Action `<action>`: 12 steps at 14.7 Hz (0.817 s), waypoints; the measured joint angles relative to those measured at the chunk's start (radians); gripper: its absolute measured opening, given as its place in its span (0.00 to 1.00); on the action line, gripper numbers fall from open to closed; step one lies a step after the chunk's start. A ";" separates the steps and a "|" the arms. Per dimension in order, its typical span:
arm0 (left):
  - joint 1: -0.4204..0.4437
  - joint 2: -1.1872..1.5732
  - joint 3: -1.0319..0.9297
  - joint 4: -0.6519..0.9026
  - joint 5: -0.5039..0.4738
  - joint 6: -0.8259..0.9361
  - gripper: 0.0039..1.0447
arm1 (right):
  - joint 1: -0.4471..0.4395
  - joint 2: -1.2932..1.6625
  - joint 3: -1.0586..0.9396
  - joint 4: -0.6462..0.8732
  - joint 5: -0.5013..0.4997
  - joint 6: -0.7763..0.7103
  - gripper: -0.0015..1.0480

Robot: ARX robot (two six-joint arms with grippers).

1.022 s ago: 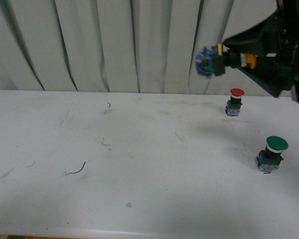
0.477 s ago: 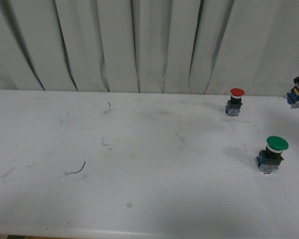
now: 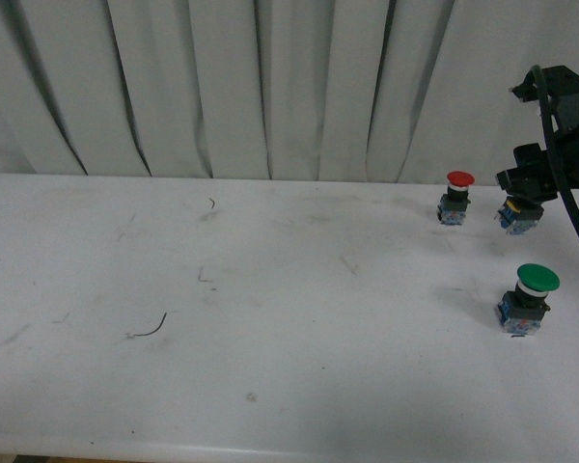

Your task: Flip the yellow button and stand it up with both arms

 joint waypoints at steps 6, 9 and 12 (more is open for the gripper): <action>0.000 0.000 0.000 0.000 0.000 0.000 0.94 | 0.046 0.112 0.122 -0.059 0.113 0.147 0.33; 0.000 0.000 0.000 0.000 0.000 0.000 0.94 | 0.068 0.130 0.129 -0.078 0.116 0.156 0.33; 0.000 0.000 0.000 0.000 0.000 0.000 0.94 | 0.071 0.165 0.140 -0.094 0.132 0.157 0.33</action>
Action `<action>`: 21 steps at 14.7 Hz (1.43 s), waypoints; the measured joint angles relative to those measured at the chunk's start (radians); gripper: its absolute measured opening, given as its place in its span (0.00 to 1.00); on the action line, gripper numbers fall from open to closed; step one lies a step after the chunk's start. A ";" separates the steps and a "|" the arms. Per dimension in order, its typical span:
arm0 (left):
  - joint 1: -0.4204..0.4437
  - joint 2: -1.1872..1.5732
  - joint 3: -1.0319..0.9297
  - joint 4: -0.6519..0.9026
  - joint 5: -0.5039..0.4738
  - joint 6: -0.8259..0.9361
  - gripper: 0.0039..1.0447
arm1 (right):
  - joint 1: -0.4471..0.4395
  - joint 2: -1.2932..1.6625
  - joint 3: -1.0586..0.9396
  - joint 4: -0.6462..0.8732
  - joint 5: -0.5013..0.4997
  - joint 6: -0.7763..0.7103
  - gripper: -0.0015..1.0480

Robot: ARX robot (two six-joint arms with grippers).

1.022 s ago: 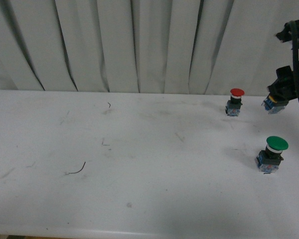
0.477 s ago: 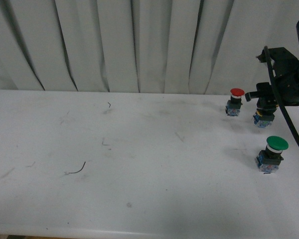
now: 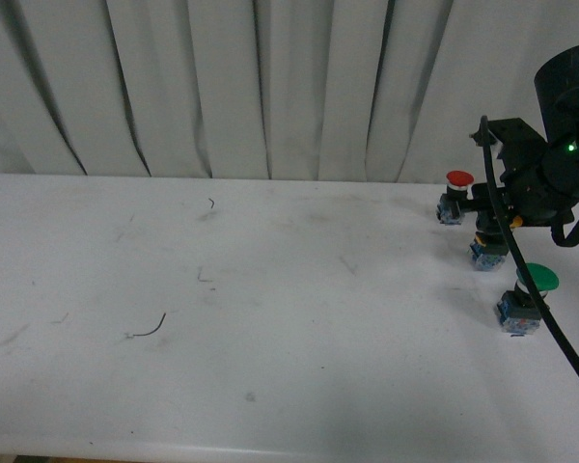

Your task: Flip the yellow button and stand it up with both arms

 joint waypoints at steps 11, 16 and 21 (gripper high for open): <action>0.000 0.000 0.000 0.000 0.000 0.000 0.94 | 0.002 0.046 0.035 0.020 0.048 -0.026 0.33; 0.000 0.000 0.000 0.000 0.000 0.000 0.94 | -0.001 0.062 0.046 0.029 0.050 -0.041 0.56; 0.000 0.000 0.000 0.000 0.000 0.000 0.94 | -0.001 0.058 0.046 0.043 0.032 -0.042 0.94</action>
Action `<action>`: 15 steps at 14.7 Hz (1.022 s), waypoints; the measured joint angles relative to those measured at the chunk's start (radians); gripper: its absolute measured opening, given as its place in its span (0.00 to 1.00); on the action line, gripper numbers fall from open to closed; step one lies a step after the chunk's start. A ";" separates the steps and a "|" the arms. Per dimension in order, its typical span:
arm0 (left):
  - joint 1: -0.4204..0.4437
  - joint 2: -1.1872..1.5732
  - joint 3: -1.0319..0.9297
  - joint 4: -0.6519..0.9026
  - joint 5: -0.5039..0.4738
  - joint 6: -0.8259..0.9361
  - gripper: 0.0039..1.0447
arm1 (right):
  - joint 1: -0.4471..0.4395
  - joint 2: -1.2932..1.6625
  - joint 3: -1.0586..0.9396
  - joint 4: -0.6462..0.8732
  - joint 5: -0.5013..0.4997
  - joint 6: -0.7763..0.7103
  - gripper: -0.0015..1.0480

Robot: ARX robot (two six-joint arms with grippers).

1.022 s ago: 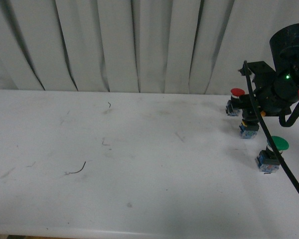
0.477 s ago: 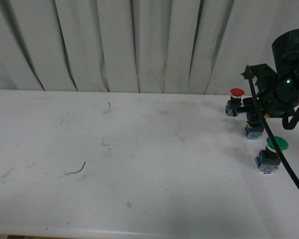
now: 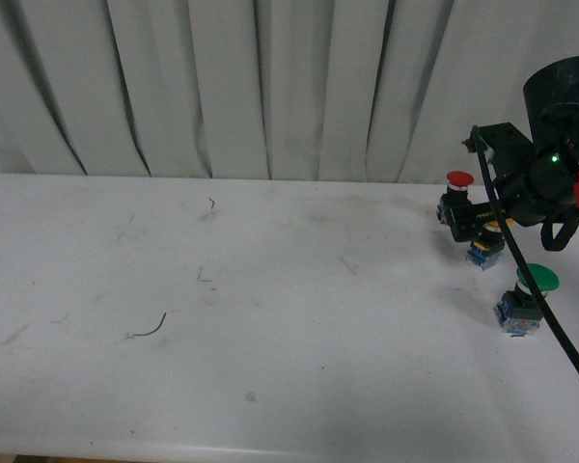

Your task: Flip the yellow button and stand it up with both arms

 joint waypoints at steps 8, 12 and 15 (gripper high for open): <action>0.000 0.000 0.000 0.000 0.000 0.000 0.94 | -0.039 -0.473 -0.429 0.333 -0.232 0.082 0.94; 0.000 0.000 0.000 0.000 0.000 0.000 0.94 | -0.109 -0.801 -0.779 0.639 -0.279 0.142 0.89; 0.000 0.000 0.000 0.000 0.000 0.000 0.94 | -0.175 -1.336 -1.280 0.796 -0.154 0.143 0.52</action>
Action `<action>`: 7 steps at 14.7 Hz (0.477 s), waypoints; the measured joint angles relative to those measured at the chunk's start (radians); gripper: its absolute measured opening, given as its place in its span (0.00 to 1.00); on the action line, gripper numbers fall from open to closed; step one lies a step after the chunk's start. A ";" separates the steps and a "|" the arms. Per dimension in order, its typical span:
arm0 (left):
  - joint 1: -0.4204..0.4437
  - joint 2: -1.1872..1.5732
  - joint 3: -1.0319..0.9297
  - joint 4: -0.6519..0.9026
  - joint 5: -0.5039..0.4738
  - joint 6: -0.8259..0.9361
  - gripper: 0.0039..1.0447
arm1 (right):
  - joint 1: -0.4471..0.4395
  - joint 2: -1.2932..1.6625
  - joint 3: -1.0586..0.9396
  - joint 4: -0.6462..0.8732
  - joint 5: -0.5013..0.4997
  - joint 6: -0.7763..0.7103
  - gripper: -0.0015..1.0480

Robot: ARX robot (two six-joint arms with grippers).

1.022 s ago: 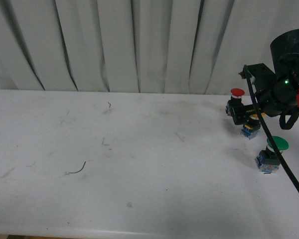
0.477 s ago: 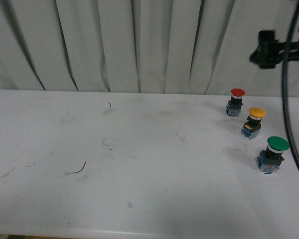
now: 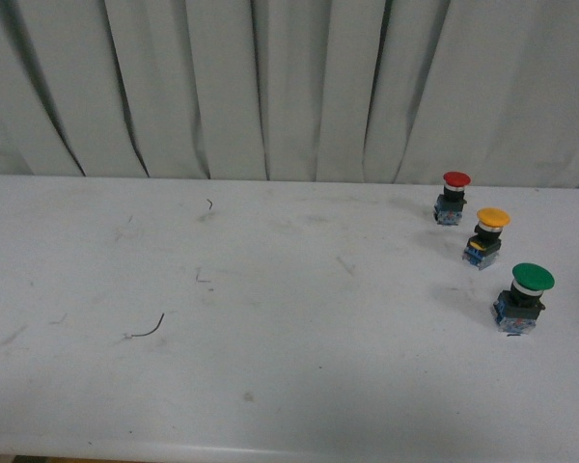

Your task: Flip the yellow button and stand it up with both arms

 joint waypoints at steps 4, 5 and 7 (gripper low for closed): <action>0.000 0.000 0.000 0.001 0.000 0.000 0.94 | 0.047 -0.172 -0.233 0.019 0.034 0.000 0.06; 0.000 0.000 0.000 0.000 0.000 0.000 0.94 | 0.061 -0.217 -0.263 0.023 0.043 0.001 0.02; 0.000 0.000 0.000 0.000 0.001 0.000 0.94 | 0.135 -0.291 -0.315 0.008 0.105 0.000 0.02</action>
